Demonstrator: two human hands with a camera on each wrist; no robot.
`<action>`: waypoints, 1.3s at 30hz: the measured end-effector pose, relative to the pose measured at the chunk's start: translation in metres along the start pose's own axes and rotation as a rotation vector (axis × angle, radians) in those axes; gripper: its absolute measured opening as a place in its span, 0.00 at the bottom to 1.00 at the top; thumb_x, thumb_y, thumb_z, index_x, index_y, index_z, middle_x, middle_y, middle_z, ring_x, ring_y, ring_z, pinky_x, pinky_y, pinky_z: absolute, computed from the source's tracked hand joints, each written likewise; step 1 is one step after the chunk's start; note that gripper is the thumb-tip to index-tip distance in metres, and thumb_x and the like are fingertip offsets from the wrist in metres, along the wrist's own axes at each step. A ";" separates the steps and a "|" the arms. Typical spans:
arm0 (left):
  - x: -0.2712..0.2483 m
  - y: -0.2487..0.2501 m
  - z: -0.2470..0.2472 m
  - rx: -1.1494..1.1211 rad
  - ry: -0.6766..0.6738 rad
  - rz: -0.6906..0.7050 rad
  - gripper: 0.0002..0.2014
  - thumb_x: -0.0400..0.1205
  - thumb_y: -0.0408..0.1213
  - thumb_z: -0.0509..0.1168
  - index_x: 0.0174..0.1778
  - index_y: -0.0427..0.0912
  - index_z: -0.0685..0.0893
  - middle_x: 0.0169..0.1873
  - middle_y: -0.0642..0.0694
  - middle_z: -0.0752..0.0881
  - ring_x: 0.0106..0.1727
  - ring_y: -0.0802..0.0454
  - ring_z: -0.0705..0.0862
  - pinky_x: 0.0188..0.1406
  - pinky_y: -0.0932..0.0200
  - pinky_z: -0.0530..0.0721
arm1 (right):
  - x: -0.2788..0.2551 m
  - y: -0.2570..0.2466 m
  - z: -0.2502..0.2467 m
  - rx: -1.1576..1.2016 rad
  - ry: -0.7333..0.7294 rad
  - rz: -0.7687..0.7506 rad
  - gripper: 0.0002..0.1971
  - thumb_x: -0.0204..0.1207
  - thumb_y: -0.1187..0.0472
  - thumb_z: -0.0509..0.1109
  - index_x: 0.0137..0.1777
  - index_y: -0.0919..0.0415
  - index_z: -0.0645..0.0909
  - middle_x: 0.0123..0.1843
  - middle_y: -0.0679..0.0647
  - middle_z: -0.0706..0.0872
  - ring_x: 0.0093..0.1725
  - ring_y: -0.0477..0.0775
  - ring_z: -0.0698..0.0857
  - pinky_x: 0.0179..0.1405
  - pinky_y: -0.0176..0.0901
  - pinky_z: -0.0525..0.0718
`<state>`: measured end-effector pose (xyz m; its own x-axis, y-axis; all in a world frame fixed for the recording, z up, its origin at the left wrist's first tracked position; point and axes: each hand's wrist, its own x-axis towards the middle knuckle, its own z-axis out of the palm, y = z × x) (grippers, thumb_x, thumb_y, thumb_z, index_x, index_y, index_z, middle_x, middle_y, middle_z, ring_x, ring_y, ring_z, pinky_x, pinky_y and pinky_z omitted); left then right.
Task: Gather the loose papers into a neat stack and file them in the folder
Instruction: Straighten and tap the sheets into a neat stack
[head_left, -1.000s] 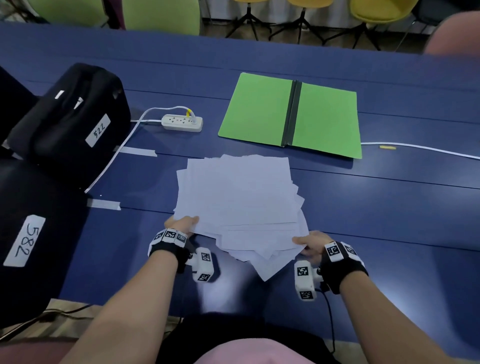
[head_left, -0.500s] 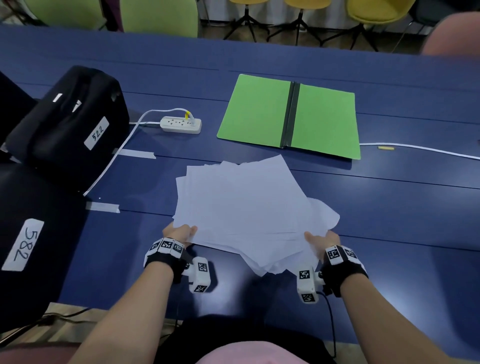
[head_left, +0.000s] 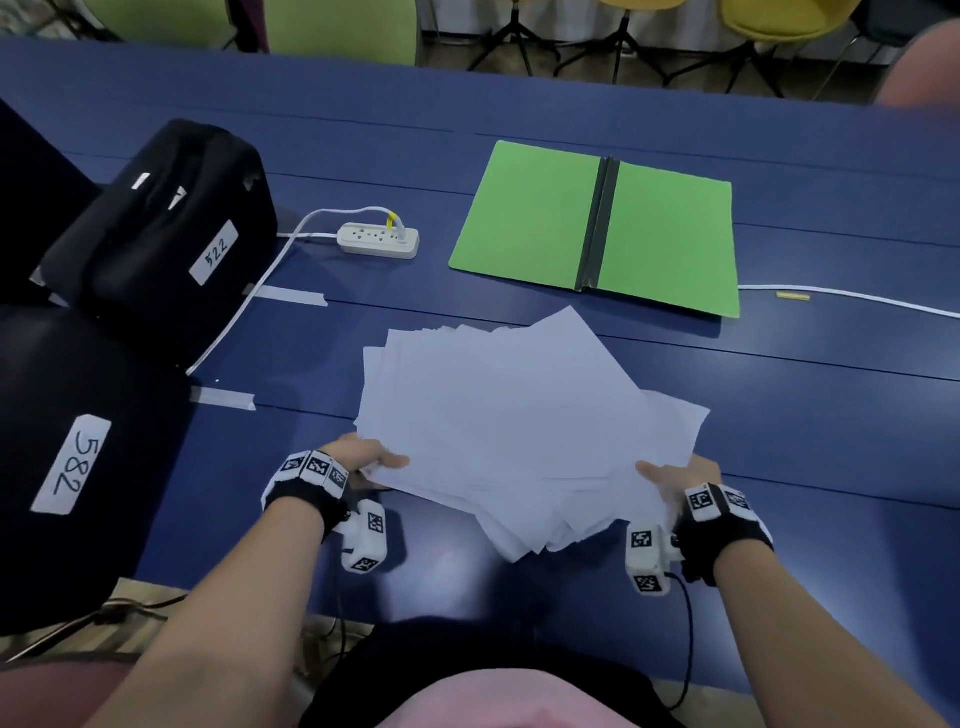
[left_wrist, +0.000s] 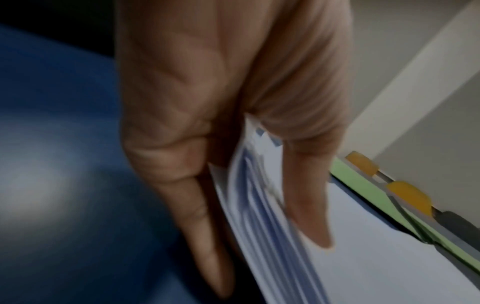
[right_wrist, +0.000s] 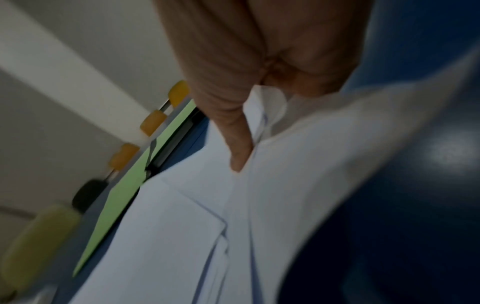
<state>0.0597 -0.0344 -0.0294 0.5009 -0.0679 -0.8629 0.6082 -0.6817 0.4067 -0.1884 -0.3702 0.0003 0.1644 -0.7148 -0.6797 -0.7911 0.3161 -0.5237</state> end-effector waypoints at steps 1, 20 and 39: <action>0.021 -0.004 -0.005 -0.008 -0.025 0.001 0.37 0.55 0.41 0.85 0.59 0.33 0.81 0.51 0.37 0.90 0.55 0.38 0.89 0.61 0.40 0.85 | 0.001 0.003 -0.003 0.083 0.005 -0.011 0.20 0.64 0.61 0.81 0.56 0.65 0.83 0.53 0.61 0.88 0.46 0.61 0.86 0.50 0.50 0.84; -0.043 0.016 0.022 0.267 0.224 0.088 0.21 0.80 0.25 0.61 0.69 0.23 0.72 0.64 0.34 0.81 0.59 0.42 0.80 0.54 0.58 0.75 | -0.032 -0.114 -0.073 0.430 0.662 -0.463 0.15 0.77 0.62 0.60 0.59 0.63 0.83 0.54 0.63 0.88 0.55 0.61 0.86 0.53 0.45 0.81; -0.049 -0.005 0.046 0.458 -0.101 0.088 0.08 0.82 0.27 0.62 0.55 0.37 0.77 0.32 0.49 0.79 0.22 0.57 0.76 0.14 0.73 0.68 | -0.016 -0.080 -0.005 0.159 0.176 -0.503 0.17 0.75 0.63 0.70 0.62 0.71 0.82 0.59 0.65 0.87 0.60 0.60 0.85 0.57 0.45 0.79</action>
<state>0.0032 -0.0609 -0.0028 0.4622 -0.1946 -0.8652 0.2208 -0.9196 0.3248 -0.1307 -0.3876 0.0560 0.3871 -0.8909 -0.2375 -0.5396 -0.0101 -0.8419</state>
